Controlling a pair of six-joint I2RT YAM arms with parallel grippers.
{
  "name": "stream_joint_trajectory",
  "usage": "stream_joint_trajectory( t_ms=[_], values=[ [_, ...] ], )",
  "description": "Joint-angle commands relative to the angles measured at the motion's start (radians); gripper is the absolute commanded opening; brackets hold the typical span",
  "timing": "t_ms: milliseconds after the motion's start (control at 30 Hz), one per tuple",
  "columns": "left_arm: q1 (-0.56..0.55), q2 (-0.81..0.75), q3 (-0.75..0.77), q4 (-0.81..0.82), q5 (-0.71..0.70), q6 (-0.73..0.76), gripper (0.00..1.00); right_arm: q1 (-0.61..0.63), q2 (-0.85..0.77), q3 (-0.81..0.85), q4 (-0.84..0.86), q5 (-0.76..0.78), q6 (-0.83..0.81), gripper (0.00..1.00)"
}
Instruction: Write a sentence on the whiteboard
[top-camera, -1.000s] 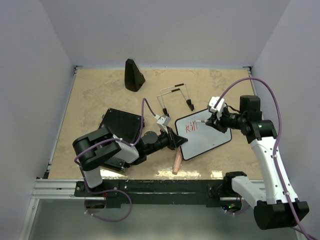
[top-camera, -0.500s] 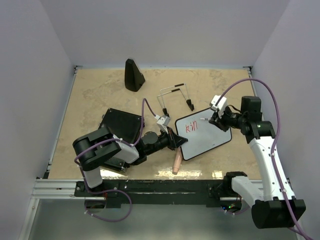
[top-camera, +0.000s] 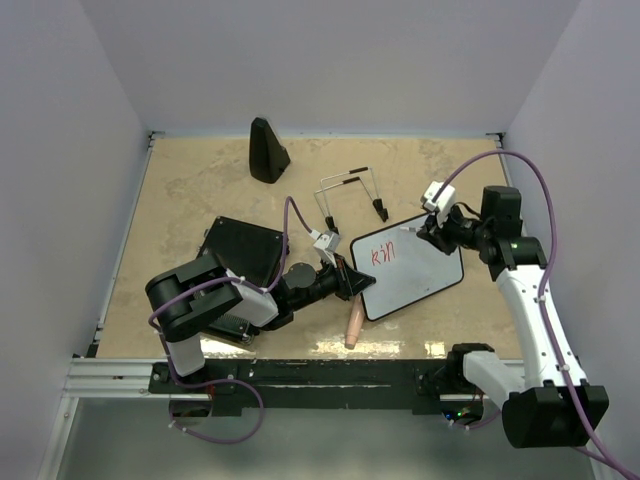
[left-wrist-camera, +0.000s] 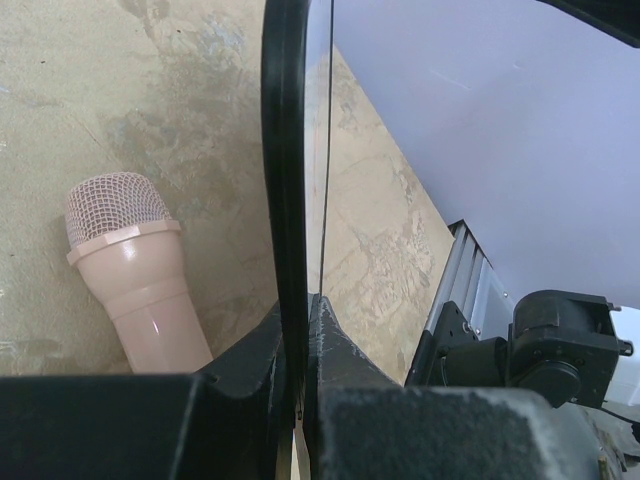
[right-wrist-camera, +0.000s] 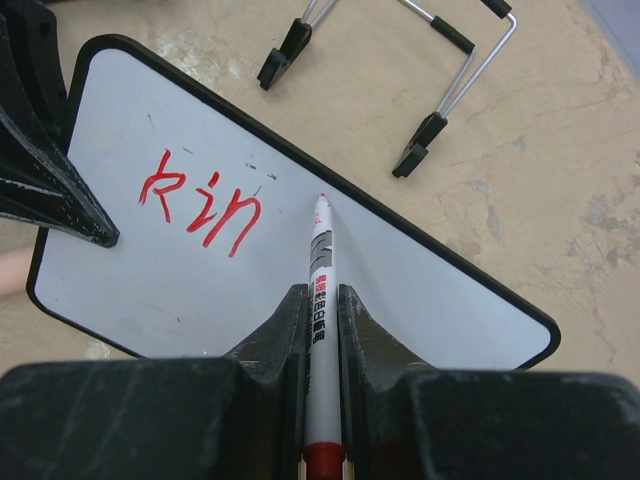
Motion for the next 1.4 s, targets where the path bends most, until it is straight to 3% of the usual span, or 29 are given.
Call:
stream_joint_trajectory(
  t_ms=[0, 667, 1033, 1367],
  values=[
    [-0.006, -0.008, 0.019, 0.002, -0.022, 0.065, 0.0, -0.002, 0.009, -0.02, 0.06, -0.01, 0.017, 0.0],
    [-0.006, 0.006, 0.045, 0.0, -0.022, 0.082, 0.0, -0.002, 0.05, -0.046, -0.168, 0.031, -0.211, 0.0],
    [-0.006, 0.012, 0.05, 0.002, 0.001, 0.079, 0.0, -0.004, 0.006, -0.045, 0.013, 0.036, -0.057, 0.0],
    [-0.006, 0.03, 0.07, 0.002, 0.027, 0.068, 0.0, -0.004, 0.016, -0.045, 0.028, 0.002, -0.037, 0.0]
  ],
)
